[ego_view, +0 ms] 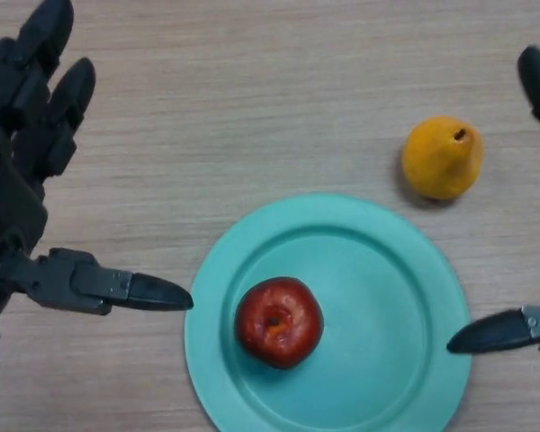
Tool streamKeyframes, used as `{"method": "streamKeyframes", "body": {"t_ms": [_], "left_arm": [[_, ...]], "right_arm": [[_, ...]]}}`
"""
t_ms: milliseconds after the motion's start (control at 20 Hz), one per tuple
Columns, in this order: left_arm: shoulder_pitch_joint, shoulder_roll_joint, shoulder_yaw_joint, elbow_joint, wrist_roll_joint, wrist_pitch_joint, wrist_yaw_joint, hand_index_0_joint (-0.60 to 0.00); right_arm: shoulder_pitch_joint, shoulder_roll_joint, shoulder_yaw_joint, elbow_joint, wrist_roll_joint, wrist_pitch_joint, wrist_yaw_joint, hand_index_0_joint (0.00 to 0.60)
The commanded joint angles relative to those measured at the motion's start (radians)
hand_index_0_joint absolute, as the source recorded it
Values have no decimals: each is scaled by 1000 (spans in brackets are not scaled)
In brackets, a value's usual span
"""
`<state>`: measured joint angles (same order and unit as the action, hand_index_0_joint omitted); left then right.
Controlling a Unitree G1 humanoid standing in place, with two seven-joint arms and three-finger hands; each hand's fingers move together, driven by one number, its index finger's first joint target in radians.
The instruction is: Pick up the red apple and place it on the plate
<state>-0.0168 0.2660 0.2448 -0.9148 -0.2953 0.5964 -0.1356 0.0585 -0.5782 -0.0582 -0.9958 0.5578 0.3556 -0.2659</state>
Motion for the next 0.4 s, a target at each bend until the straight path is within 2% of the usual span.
{"method": "streamKeyframes", "body": {"t_ms": [50,300,400], "left_arm": [[-11,23,28,-84,-34,-134,9,0],[-3,7,-10,-103,14,-140,12,0],[4,-2,-9,-97,26,-168,20,0]], "right_arm": [[-28,-21,-46,-51,-19,-128,-19,0],[-19,37,-24,-51,-80,-134,6,0],[-16,38,-19,-51,-85,-130,13,0]]}}
